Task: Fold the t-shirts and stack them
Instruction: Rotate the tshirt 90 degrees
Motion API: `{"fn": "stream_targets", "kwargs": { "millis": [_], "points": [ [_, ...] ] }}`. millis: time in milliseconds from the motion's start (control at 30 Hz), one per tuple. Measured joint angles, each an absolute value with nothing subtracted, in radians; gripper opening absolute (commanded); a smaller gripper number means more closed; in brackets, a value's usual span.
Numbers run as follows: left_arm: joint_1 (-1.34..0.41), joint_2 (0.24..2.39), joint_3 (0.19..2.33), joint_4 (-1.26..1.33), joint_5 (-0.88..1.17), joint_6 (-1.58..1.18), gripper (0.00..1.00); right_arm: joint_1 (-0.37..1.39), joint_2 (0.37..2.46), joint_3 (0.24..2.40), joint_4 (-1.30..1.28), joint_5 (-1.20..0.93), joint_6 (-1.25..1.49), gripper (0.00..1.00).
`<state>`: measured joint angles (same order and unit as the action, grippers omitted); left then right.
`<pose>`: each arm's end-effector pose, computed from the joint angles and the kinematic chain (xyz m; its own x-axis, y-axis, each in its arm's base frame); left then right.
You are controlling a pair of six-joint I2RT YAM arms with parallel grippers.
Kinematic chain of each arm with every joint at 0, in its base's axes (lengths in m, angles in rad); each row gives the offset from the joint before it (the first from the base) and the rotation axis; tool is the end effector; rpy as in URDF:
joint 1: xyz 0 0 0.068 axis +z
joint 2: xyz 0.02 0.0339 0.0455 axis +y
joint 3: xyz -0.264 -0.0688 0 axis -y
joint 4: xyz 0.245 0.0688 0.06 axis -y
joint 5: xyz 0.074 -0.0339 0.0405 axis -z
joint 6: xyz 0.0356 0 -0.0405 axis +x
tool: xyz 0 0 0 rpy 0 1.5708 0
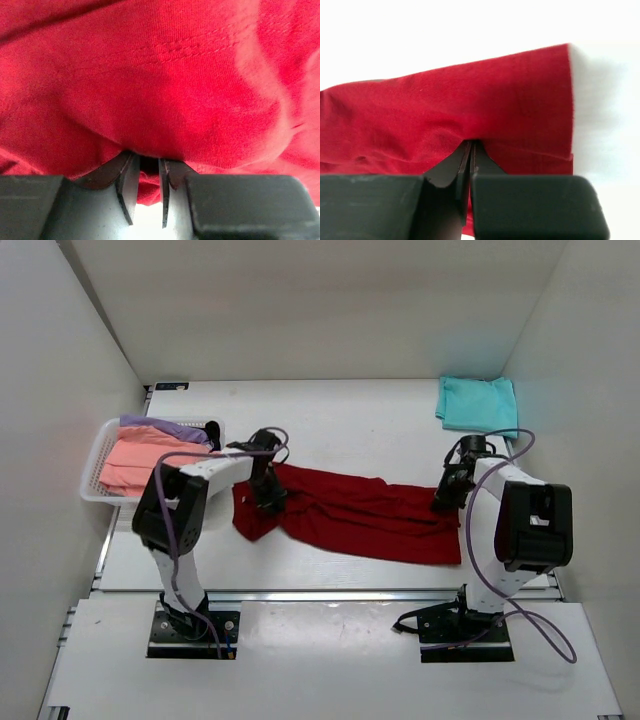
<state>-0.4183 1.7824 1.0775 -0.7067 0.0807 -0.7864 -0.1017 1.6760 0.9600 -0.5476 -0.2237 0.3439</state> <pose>0.2897 -0.1319 0.1505 -0.9322 -0.3577 -0.0556 -0.3443 0.9236 -0.1684 0.3040 -0.0231 0.1569 -0.8819 0.4205 -0.2134 0.3501 0.8870 0.3010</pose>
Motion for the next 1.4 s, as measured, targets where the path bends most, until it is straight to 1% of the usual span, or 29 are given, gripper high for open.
{"fn": "stream_targets", "kwargs": {
  "millis": [167, 233, 267, 300, 367, 400, 433, 467, 500, 533, 633, 700, 733, 833, 900, 1033, 1100, 1200, 1267, 1300, 1333, 1367, 1400],
  "points": [
    [-0.403, 2.022, 1.417, -0.704, 0.034, -0.773, 0.32, -0.009, 1.586, 0.868, -0.561, -0.179, 0.422, 0.00],
    [-0.393, 2.127, 1.584, -0.724, 0.023, -0.757, 0.28, 0.049, 1.521, 0.802, -0.572, -0.172, 0.467, 0.00],
    [-0.389, 2.193, 1.694, -0.754, 0.019, -0.744, 0.26, 0.078, 1.488, 0.768, -0.573, -0.173, 0.492, 0.00],
    [-0.387, 2.265, 1.814, -0.782, 0.014, -0.730, 0.26, 0.112, 1.447, 0.730, -0.572, -0.175, 0.524, 0.00],
    [-0.383, 2.430, 2.101, -0.844, 0.008, -0.705, 0.24, 0.187, 1.374, 0.659, -0.559, -0.182, 0.609, 0.00],
    [-0.383, 2.531, 2.277, -0.873, 0.011, -0.700, 0.23, 0.229, 1.342, 0.628, -0.550, -0.188, 0.656, 0.00],
    [-0.383, 2.622, 2.438, -0.899, 0.014, -0.701, 0.19, 0.276, 1.317, 0.606, -0.538, -0.186, 0.712, 0.00],
    [-0.383, 2.706, 2.583, -0.903, 0.025, -0.704, 0.18, 0.333, 1.295, 0.585, -0.522, -0.181, 0.769, 0.00],
    [-0.383, 2.758, 2.662, -0.904, 0.038, -0.710, 0.16, 0.382, 1.285, 0.568, -0.500, -0.182, 0.822, 0.00],
    [-0.384, 2.781, 2.690, -0.904, 0.049, -0.716, 0.18, 0.427, 1.280, 0.554, -0.471, -0.186, 0.873, 0.00],
    [-0.382, 2.733, 2.566, -0.825, 0.072, -0.734, 0.18, 0.533, 1.299, 0.529, -0.364, -0.201, 1.000, 0.00],
    [-0.381, 2.698, 2.495, -0.781, 0.075, -0.742, 0.19, 0.589, 1.361, 0.544, -0.301, -0.215, 1.050, 0.00],
    [-0.381, 2.701, 2.504, -0.777, 0.077, -0.746, 0.19, 0.613, 1.397, 0.564, -0.282, -0.221, 1.062, 0.00],
    [-0.372, 2.771, 2.627, -0.780, 0.092, -0.767, 0.21, 0.682, 1.517, 0.672, -0.240, -0.245, 1.074, 0.00],
    [-0.363, 2.778, 2.633, -0.764, 0.103, -0.780, 0.22, 0.710, 1.565, 0.715, -0.226, -0.242, 1.072, 0.00],
    [-0.328, 2.724, 2.523, -0.697, 0.118, -0.798, 0.27, 0.719, 1.543, 0.698, -0.225, -0.234, 1.059, 0.00],
    [-0.306, 2.719, 2.531, -0.688, 0.137, -0.812, 0.29, 0.719, 1.509, 0.680, -0.252, -0.228, 1.025, 0.00],
    [-0.278, 2.707, 2.582, -0.700, 0.189, -0.825, 0.29, 0.697, 1.477, 0.667, -0.288, -0.246, 0.900, 0.00],
    [-0.263, 2.648, 2.564, -0.729, 0.215, -0.817, 0.29, 0.672, 1.475, 0.680, -0.334, -0.273, 0.797, 0.00],
    [-0.260, 2.590, 2.519, -0.744, 0.224, -0.803, 0.29, 0.659, 1.475, 0.690, -0.358, -0.274, 0.755, 0.00],
    [-0.262, 2.514, 2.453, -0.762, 0.226, -0.783, 0.29, 0.646, 1.470, 0.703, -0.390, -0.271, 0.712, 0.03],
    [-0.268, 2.414, 2.350, -0.782, 0.224, -0.757, 0.29, 0.636, 1.459, 0.712, -0.418, -0.263, 0.673, 0.09],
    [-0.282, 2.297, 2.231, -0.787, 0.221, -0.732, 0.29, 0.624, 1.436, 0.719, -0.443, -0.252, 0.646, 0.11]
  ]
}}
